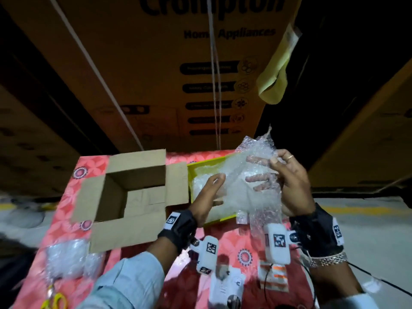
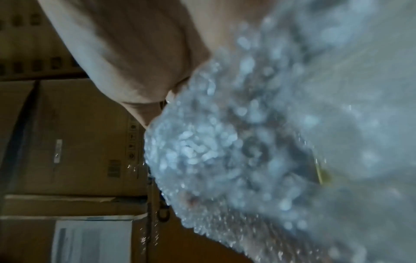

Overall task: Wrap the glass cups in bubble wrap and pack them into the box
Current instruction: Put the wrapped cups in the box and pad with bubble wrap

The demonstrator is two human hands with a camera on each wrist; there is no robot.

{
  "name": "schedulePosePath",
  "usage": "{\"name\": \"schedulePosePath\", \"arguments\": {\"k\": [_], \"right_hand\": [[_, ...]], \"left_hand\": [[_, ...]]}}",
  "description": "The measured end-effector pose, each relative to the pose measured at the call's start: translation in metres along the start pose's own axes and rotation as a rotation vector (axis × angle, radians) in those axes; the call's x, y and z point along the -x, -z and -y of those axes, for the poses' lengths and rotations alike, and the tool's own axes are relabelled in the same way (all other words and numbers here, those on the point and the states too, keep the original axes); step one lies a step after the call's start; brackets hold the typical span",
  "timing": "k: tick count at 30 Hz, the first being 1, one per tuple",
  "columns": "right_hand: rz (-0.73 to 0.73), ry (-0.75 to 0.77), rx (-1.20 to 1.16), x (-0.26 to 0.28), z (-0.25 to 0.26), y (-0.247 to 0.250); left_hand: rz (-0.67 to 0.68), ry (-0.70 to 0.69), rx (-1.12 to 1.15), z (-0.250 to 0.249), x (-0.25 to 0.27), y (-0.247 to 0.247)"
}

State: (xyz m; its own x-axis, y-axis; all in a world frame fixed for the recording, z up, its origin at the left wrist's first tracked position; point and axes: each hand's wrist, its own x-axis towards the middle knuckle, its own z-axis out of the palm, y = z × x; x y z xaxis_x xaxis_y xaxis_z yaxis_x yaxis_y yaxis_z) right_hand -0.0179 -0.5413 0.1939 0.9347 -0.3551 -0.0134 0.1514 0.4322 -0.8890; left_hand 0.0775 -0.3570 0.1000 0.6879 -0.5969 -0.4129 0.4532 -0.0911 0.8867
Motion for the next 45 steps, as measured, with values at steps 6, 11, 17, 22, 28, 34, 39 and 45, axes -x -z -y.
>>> {"name": "schedulePosePath", "arguments": {"k": [6,11,17,22,28,34,39,45], "right_hand": [[-0.02,-0.11,-0.121,-0.006,-0.034,-0.045],[-0.11,-0.074,0.114,-0.005,-0.065,-0.067],[-0.034,0.011,0.406,0.003,-0.096,-0.126],[0.181,0.203,0.742,-0.014,-0.117,-0.185],[0.173,0.167,0.989,-0.057,-0.16,-0.207],[0.148,-0.088,1.347,-0.092,-0.211,-0.205],[0.166,-0.128,1.635,-0.088,-0.226,-0.204],[0.052,0.167,1.685,-0.065,-0.207,-0.247]], "left_hand": [[-0.047,-0.004,0.453,0.022,0.046,0.039],[-0.387,-0.357,0.171,-0.005,0.094,0.105],[-0.474,-0.643,-0.326,-0.036,0.132,0.205],[-0.363,-0.7,-0.402,-0.063,0.145,0.281],[-0.238,-0.498,-0.627,-0.053,0.12,0.352],[-0.168,-0.333,-0.882,-0.016,0.088,0.372],[-0.202,-0.268,-0.966,-0.012,0.084,0.369],[-0.248,-0.273,-0.99,-0.013,0.088,0.371]]}}
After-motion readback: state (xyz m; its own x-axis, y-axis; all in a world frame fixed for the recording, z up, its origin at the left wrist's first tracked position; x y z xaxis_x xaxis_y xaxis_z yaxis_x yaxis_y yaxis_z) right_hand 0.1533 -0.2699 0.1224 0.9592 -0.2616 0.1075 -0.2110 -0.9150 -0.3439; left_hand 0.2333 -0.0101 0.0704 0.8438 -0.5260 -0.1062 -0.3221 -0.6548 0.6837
